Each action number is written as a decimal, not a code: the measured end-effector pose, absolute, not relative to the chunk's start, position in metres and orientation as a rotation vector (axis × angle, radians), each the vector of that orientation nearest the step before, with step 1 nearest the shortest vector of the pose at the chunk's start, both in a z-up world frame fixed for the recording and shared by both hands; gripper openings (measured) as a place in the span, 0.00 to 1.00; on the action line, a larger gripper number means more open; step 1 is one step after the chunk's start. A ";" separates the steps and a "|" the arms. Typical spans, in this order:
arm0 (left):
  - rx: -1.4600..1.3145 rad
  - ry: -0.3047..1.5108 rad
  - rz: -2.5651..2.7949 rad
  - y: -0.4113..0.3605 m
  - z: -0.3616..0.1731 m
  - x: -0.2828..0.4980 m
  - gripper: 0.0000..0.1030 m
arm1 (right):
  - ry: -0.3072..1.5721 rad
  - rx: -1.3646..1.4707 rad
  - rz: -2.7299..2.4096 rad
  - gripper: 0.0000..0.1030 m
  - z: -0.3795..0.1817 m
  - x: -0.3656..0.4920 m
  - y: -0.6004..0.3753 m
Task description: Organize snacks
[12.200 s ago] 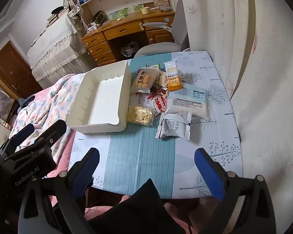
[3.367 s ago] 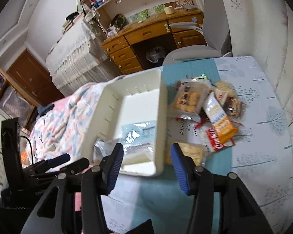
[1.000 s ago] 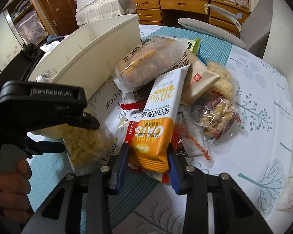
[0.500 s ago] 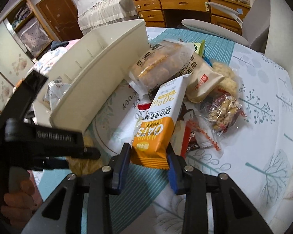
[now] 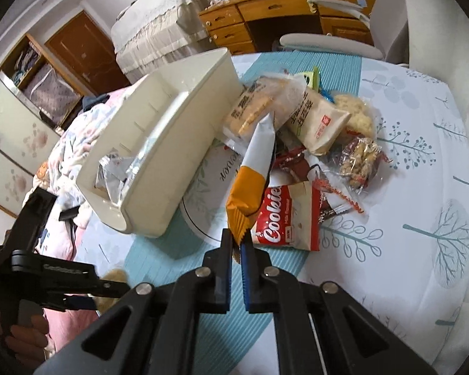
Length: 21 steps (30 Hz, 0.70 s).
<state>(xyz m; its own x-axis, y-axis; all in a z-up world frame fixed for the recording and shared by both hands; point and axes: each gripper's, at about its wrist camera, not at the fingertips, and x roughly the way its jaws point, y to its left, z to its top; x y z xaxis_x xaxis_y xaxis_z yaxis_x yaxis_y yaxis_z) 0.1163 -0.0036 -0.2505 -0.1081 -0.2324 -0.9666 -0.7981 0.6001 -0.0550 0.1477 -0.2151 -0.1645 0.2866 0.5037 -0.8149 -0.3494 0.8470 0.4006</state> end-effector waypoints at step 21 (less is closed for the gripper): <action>-0.776 1.593 0.511 0.089 -0.173 0.093 0.63 | 0.974 0.339 0.438 0.01 -0.107 0.123 -0.218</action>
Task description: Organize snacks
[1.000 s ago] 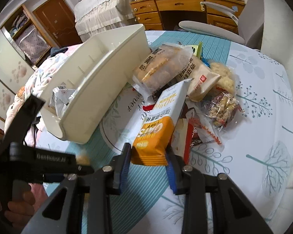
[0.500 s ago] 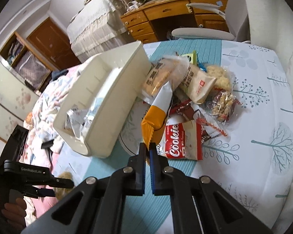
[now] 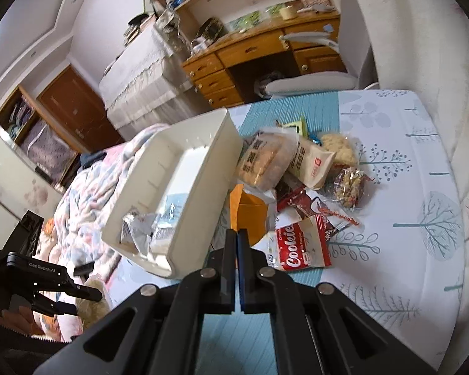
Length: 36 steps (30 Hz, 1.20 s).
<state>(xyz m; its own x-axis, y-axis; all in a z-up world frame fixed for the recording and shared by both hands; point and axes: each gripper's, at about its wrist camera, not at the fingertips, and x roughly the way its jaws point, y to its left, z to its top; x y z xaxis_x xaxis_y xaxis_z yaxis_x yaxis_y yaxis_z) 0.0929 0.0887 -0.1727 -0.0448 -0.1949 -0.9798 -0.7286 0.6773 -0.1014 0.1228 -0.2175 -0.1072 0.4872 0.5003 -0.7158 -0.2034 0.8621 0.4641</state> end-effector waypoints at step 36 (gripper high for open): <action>-0.171 1.172 -0.074 0.157 -0.094 0.200 0.63 | 0.699 0.442 0.333 0.01 -0.031 0.082 -0.056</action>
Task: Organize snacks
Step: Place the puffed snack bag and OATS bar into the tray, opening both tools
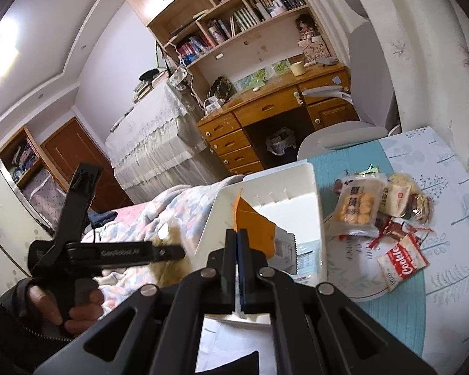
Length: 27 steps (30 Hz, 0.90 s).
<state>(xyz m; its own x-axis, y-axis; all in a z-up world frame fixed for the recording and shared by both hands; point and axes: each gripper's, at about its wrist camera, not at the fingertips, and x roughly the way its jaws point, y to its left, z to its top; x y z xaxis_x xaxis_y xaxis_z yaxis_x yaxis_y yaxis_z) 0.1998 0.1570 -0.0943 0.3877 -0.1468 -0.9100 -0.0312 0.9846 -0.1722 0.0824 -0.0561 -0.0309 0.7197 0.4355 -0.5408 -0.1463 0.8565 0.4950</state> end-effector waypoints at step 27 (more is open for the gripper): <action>-0.063 1.166 -0.219 0.132 -0.102 0.209 0.84 | 0.926 0.480 0.192 0.42 -0.062 0.074 -0.060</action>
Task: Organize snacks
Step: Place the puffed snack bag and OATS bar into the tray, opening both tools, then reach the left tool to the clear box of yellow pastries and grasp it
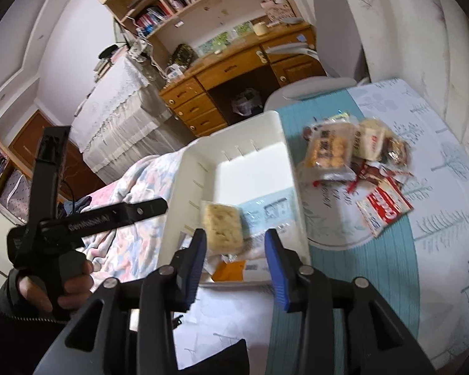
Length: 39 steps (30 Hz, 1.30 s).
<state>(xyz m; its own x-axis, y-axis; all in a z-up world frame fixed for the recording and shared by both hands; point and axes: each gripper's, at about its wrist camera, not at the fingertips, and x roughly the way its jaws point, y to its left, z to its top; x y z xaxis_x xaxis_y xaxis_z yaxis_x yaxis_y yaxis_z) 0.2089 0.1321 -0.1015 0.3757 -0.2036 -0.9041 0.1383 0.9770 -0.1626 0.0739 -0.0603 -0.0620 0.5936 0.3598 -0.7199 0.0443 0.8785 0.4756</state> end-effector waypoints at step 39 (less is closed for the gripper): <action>0.359 1.415 -0.394 -0.105 -0.191 0.340 0.84 | 1.248 0.336 -0.073 0.61 -0.200 0.139 -0.170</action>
